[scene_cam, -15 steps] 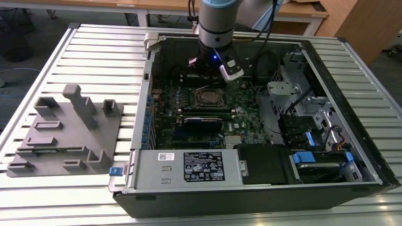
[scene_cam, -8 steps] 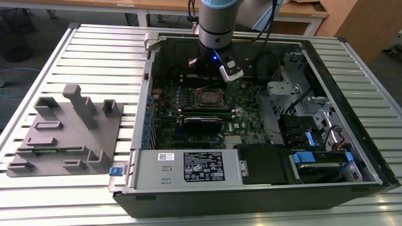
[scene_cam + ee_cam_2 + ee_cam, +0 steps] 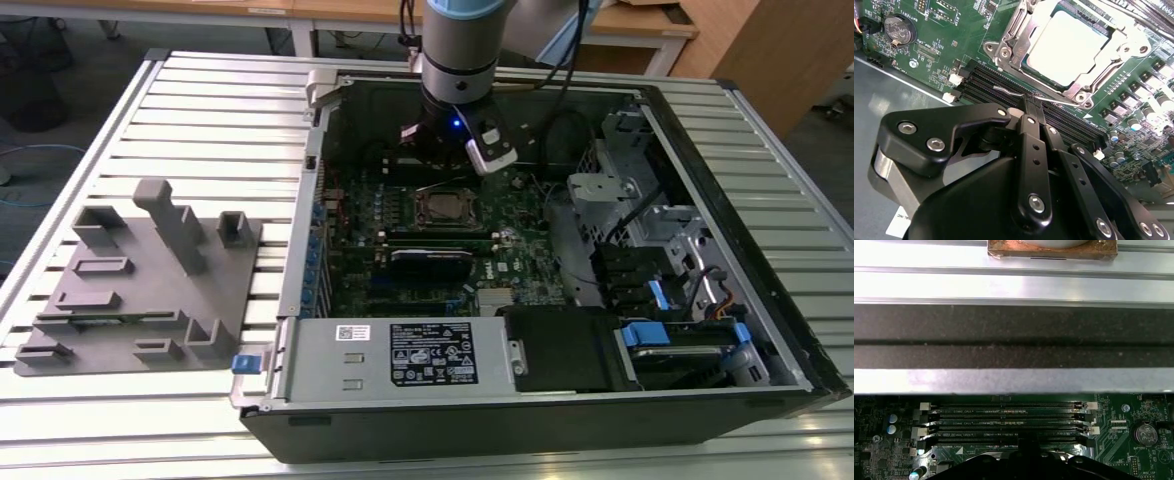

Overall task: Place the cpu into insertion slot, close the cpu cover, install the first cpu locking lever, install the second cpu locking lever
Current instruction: 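Install the first cpu locking lever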

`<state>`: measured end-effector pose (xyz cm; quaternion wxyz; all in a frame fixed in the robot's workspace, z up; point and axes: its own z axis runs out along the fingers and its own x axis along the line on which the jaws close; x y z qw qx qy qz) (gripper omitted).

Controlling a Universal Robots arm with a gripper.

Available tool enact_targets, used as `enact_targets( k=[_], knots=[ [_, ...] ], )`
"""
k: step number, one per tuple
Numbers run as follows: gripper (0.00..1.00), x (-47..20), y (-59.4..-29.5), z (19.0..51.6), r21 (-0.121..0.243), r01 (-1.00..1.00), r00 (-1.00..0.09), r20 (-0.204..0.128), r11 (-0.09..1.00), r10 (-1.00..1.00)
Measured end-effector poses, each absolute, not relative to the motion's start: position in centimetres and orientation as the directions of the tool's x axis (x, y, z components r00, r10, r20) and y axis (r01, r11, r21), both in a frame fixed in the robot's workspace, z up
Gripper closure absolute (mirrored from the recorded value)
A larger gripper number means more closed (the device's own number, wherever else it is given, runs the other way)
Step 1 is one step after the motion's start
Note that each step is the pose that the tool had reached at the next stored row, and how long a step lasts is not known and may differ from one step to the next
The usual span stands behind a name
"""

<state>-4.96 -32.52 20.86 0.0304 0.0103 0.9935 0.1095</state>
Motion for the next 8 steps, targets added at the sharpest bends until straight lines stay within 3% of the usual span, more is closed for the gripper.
enact_targets(
  k=[8],
  knots=[
    [0.89, -4.96, -32.52, 20.73, 0.217, 0.014, -0.998, -0.058, 0.976, 0.027]
  ],
)
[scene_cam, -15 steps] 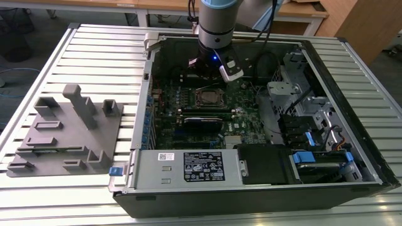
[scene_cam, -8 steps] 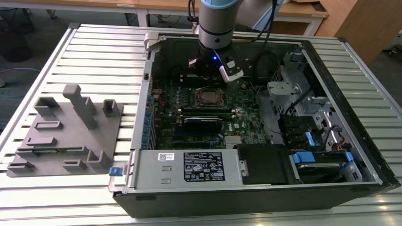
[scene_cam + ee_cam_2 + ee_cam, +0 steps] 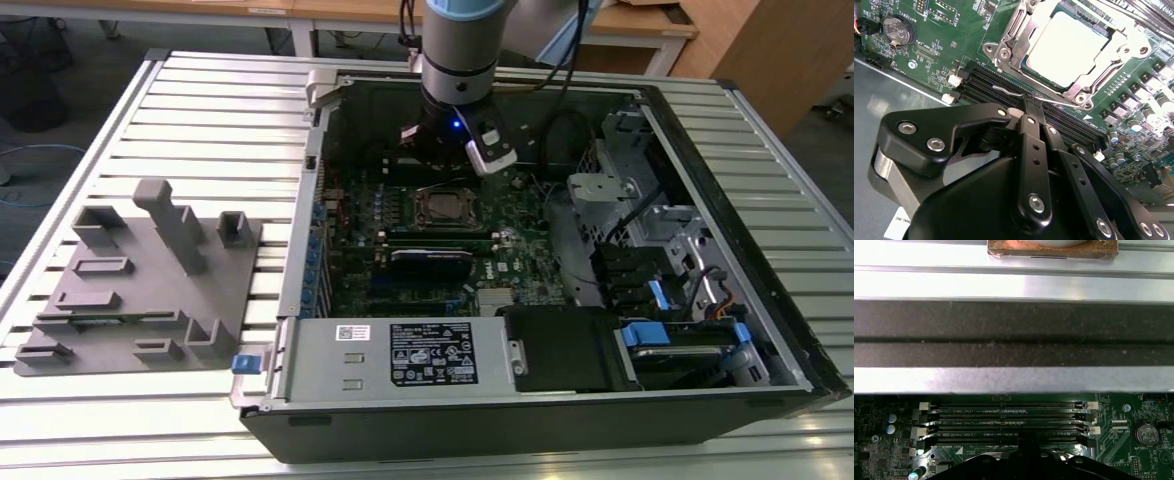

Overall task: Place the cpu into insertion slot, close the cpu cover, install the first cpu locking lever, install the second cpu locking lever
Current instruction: 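Install the first cpu locking lever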

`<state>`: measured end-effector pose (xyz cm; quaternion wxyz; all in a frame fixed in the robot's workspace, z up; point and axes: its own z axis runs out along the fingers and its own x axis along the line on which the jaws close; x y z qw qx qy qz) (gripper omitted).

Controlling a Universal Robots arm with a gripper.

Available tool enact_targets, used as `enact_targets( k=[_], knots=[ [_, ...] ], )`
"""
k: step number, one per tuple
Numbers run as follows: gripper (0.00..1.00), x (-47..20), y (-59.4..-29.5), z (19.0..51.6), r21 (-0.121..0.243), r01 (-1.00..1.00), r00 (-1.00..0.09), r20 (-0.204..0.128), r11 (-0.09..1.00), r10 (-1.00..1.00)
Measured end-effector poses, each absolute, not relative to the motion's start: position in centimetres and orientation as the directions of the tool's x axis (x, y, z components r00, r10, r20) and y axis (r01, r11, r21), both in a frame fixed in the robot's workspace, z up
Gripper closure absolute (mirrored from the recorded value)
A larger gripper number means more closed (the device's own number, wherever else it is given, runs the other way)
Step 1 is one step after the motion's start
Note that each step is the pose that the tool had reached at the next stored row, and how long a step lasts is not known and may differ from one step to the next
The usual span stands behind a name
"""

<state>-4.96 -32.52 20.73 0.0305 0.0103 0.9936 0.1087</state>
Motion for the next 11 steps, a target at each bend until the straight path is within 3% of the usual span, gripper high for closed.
enact_targets(
  k=[11],
  knots=[
    [0.89, -4.84, -32.53, 20.56, 0.215, 0.014, -0.998, -0.058, 0.977, 0.027]
  ],
)
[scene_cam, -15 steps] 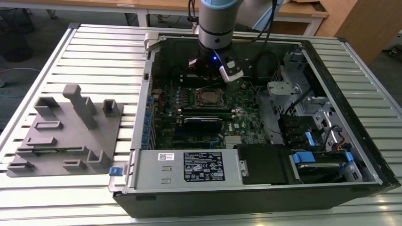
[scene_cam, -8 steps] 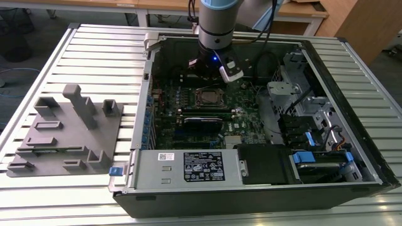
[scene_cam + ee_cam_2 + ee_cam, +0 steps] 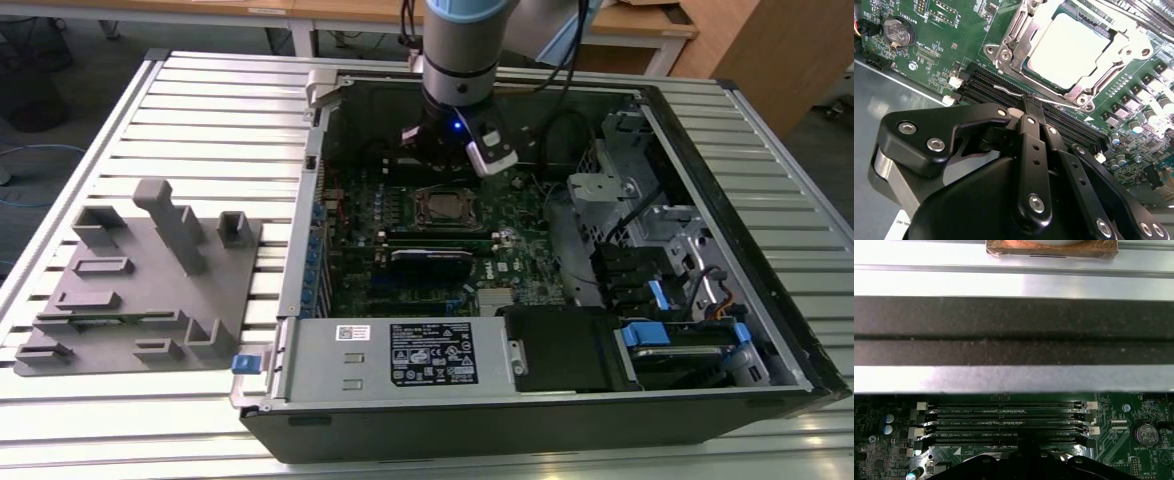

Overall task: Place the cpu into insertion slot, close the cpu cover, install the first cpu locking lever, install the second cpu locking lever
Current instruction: 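Install the first cpu locking lever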

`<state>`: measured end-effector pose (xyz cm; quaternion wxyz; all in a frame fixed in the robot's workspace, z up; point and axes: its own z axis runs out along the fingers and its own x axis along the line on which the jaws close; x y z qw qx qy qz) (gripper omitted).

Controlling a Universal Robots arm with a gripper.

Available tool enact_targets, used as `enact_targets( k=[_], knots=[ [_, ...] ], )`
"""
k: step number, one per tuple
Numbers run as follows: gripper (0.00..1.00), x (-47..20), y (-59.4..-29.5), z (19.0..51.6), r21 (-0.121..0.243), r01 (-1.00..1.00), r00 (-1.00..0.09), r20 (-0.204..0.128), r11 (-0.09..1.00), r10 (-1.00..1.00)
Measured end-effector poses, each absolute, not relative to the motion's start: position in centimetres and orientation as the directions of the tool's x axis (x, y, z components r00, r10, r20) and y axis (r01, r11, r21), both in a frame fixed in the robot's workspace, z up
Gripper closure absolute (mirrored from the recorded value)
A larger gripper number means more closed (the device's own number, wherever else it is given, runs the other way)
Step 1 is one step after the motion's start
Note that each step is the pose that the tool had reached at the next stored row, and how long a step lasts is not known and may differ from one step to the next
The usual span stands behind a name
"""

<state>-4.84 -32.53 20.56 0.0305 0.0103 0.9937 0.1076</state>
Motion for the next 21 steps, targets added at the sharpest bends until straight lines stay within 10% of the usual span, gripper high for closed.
enact_targets(
  k=[21],
  knots=[
    [0.89, -4.55, -32.25, 20.04, 0.211, 0.024, -0.998, -0.058, 0.977, 0.038]
  ],
)
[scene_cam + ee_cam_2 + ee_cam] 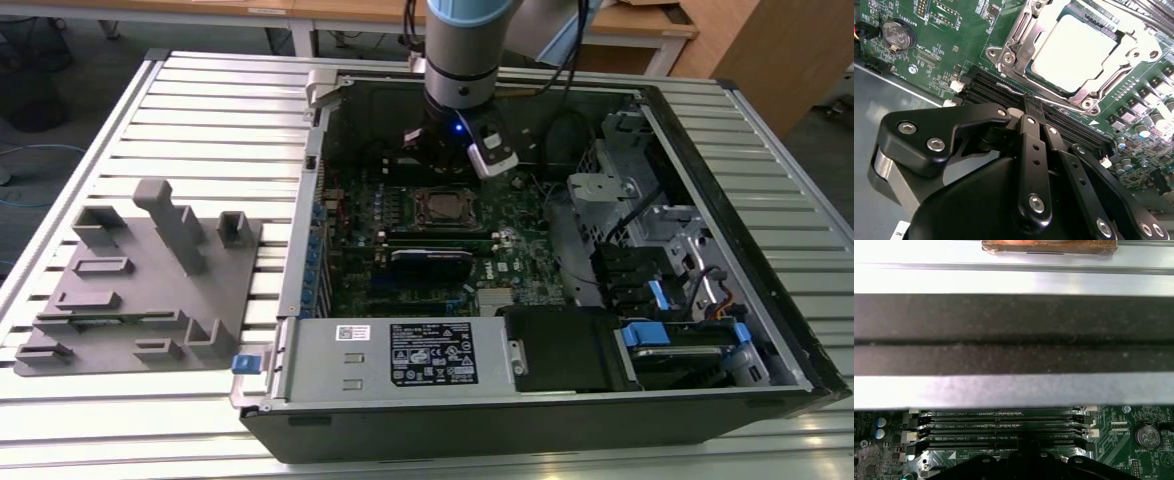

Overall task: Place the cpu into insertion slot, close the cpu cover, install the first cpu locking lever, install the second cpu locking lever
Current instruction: 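Install the first cpu locking lever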

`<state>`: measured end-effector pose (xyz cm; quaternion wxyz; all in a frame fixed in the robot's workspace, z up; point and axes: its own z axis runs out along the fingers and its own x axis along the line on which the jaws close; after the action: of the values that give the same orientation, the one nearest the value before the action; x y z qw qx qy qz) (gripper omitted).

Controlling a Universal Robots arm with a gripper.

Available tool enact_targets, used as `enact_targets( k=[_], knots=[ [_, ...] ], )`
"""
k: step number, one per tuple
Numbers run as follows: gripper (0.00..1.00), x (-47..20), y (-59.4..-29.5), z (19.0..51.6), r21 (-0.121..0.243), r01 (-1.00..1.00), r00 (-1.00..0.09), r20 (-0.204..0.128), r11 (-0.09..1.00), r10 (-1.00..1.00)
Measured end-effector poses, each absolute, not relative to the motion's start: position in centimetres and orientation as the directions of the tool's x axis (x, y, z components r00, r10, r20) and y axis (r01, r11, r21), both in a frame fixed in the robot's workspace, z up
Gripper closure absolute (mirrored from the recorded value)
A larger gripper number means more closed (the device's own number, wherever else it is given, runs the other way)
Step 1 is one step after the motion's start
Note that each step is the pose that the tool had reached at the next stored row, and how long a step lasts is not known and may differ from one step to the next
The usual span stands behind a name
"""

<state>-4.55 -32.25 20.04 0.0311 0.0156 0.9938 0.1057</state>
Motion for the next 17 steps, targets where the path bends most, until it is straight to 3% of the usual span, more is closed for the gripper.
enact_targets(
  k=[17],
  knots=[
    [0.89, -4.44, -32.25, 19.75, 0.195, 0.108, -0.991, -0.06, 0.975, 0.122]
  ],
)
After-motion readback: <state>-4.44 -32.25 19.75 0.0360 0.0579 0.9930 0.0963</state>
